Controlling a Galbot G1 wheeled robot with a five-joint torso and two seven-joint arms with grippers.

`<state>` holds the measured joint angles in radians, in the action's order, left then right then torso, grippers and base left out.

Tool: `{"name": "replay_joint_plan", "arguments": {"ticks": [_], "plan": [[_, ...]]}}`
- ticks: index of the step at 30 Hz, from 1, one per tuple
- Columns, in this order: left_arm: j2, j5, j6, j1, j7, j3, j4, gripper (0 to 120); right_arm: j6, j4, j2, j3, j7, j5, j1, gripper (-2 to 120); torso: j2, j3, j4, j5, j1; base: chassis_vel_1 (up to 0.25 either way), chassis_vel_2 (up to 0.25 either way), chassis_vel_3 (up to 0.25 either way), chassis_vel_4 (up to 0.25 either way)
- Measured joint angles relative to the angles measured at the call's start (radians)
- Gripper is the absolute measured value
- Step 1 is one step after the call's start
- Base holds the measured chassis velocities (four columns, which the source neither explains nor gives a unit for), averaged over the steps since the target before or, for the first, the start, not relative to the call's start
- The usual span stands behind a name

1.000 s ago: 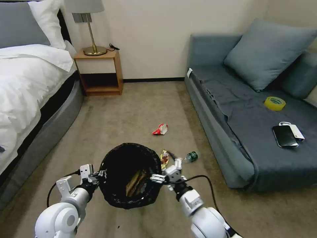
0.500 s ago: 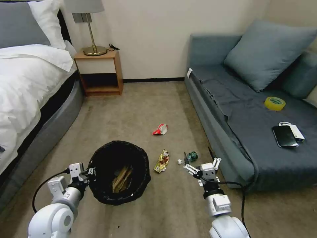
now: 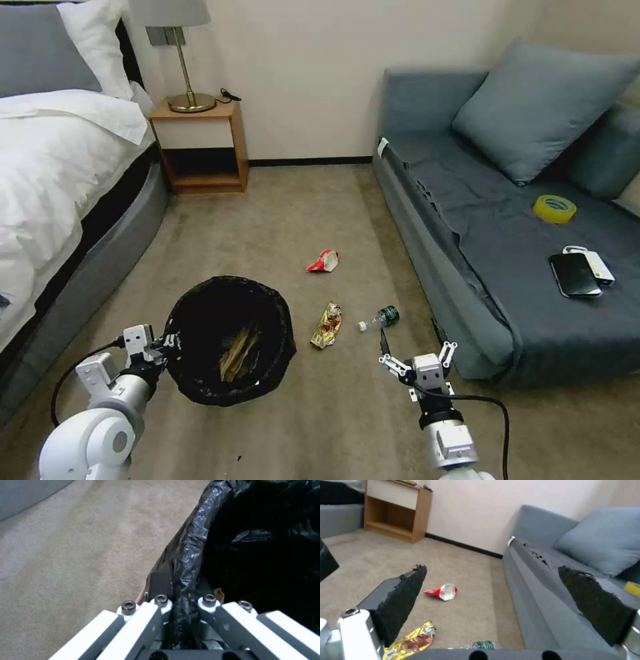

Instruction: Pick up the trash bin, then pick up the garbage on the floor and place it into the trash bin.

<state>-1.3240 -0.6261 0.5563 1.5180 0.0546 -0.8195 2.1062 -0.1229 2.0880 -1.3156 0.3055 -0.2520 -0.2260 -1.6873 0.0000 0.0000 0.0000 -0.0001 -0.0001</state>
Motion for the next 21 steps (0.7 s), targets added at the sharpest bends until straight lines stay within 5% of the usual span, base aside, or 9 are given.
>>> {"name": "replay_joint_plan", "arguments": {"ticks": [21], "plan": [[0.004,-0.021,-0.012,0.001,-0.01,-0.027,-0.019,3,-0.01,-0.019,-0.009,-0.024,0.021,0.005,0.02,100,0.0,0.0,0.0001,0.0,0.0,-0.01,0.008,0.008,-0.01]]}}
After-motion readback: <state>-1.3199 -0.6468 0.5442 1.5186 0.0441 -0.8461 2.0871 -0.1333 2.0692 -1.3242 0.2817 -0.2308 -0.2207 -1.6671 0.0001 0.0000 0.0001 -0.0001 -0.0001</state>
